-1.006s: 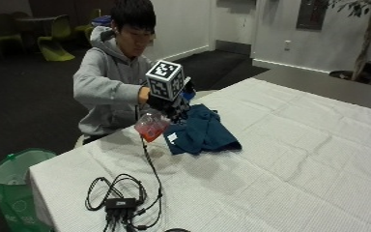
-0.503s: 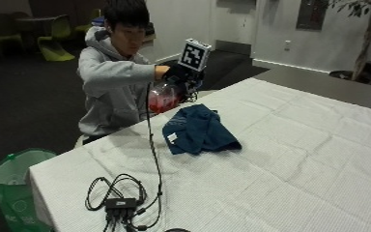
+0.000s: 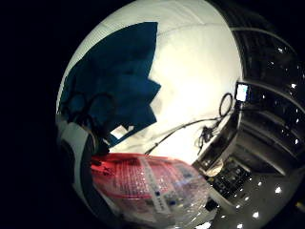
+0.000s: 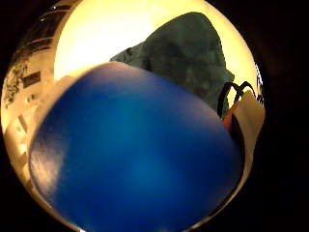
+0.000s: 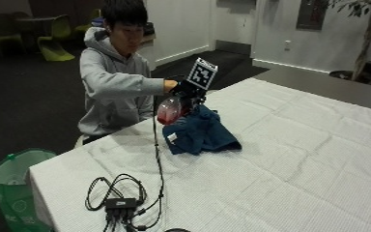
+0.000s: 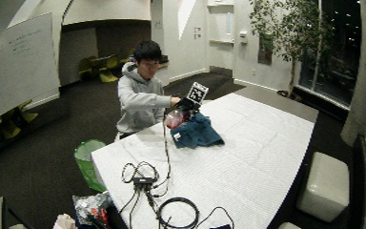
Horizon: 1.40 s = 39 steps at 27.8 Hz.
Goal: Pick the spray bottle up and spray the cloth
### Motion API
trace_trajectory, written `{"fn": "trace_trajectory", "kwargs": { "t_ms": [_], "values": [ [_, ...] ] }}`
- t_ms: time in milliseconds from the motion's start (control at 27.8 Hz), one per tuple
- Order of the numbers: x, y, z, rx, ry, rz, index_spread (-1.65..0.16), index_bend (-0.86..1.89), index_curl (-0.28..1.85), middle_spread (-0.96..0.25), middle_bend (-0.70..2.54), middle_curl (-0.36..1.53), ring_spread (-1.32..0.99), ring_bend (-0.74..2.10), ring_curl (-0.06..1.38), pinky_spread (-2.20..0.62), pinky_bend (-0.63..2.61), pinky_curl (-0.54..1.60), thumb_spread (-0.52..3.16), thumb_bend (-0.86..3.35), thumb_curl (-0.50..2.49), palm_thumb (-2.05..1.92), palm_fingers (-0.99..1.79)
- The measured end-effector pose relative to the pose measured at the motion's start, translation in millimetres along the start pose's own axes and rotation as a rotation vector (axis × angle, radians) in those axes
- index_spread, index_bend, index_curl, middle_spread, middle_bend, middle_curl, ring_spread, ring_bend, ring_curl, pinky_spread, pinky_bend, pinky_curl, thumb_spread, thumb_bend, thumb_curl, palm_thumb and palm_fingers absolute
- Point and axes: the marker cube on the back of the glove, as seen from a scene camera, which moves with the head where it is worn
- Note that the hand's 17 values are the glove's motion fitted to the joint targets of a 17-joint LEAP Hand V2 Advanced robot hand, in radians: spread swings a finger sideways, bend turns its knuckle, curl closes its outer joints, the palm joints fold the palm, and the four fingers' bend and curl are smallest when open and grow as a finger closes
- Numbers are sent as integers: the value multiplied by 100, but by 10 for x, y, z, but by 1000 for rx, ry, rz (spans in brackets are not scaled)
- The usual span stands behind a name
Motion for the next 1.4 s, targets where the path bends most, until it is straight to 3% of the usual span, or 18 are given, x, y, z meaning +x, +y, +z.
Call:
{"fn": "trace_trajectory", "kwargs": {
  "t_ms": [251, 503, 754, 1042, 1401],
  "values": [
    [168, 251, -452, 49, 72, -140, -17, 46, 54, -13, 57, 49, -19, 59, 44, -23, 35, 38, 10, -3, 76, 96, 140],
    [-83, 184, -481, 38, -34, 30, -17, 46, 54, -13, 57, 48, -19, 59, 44, -23, 35, 38, 10, -4, 76, 96, 140],
    [-247, 44, -128, -9, 61, -89, -18, 46, 54, -13, 57, 48, -19, 59, 44, -23, 35, 37, 10, -4, 77, 96, 140],
    [-347, 107, -473, 116, 15, -107, -17, 46, 54, -13, 57, 48, -19, 59, 44, -23, 35, 37, 10, -4, 77, 96, 140],
    [-1127, 123, -1163, 486, -573, -460, -18, 46, 54, -13, 57, 48, -19, 59, 44, -23, 35, 37, 10, -4, 77, 96, 140]
  ]
}}
